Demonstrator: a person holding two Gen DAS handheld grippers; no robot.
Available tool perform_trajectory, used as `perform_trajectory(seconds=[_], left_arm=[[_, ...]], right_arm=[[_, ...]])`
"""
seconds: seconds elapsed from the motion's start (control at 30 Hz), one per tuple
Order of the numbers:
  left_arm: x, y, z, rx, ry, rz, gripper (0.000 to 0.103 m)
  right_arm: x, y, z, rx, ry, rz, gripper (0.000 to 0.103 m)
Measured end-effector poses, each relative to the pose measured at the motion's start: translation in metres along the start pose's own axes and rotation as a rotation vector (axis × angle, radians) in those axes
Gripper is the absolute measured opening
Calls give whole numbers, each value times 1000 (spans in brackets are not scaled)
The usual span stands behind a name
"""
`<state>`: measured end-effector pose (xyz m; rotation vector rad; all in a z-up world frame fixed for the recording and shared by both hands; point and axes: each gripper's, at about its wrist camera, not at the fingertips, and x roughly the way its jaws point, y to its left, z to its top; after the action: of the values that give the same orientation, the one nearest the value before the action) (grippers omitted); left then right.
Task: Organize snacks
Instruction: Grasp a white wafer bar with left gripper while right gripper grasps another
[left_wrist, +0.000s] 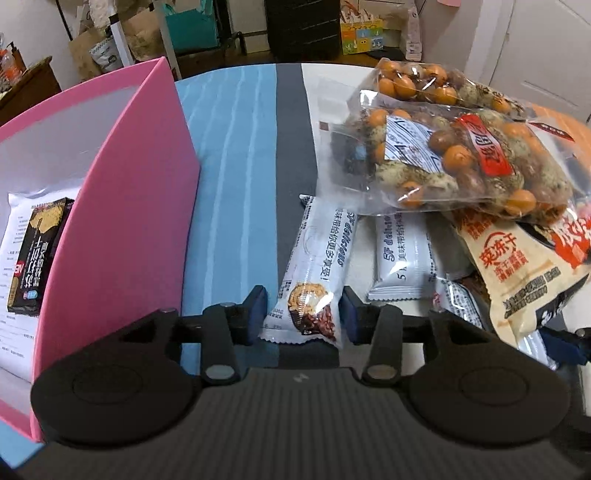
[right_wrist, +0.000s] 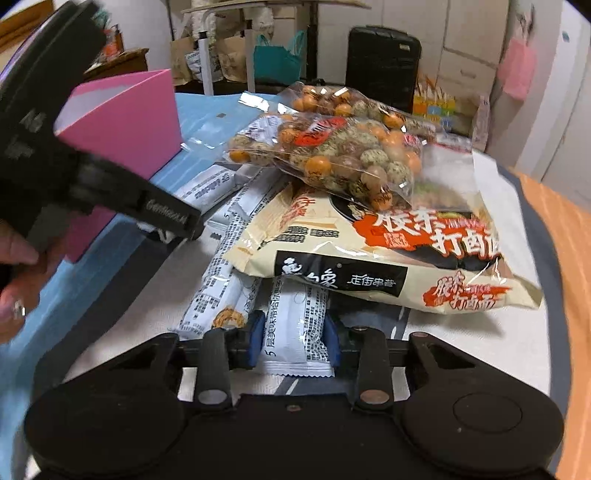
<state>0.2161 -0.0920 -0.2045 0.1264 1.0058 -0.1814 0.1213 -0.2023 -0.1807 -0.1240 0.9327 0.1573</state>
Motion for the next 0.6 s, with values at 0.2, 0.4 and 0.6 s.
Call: perform_trajectory(seconds=[0.2, 0.4, 0.6], left_arm=[[-3, -4, -3, 18, 7, 6, 42], [-2, 3, 2, -17, 18, 0, 31], [-14, 12, -7, -72, 51, -29, 29]], right_arm=[[-11, -2, -2, 52, 29, 19, 32], [-19, -2, -5, 71, 51, 22, 32], [-27, 2, -9, 53, 44, 39, 32]])
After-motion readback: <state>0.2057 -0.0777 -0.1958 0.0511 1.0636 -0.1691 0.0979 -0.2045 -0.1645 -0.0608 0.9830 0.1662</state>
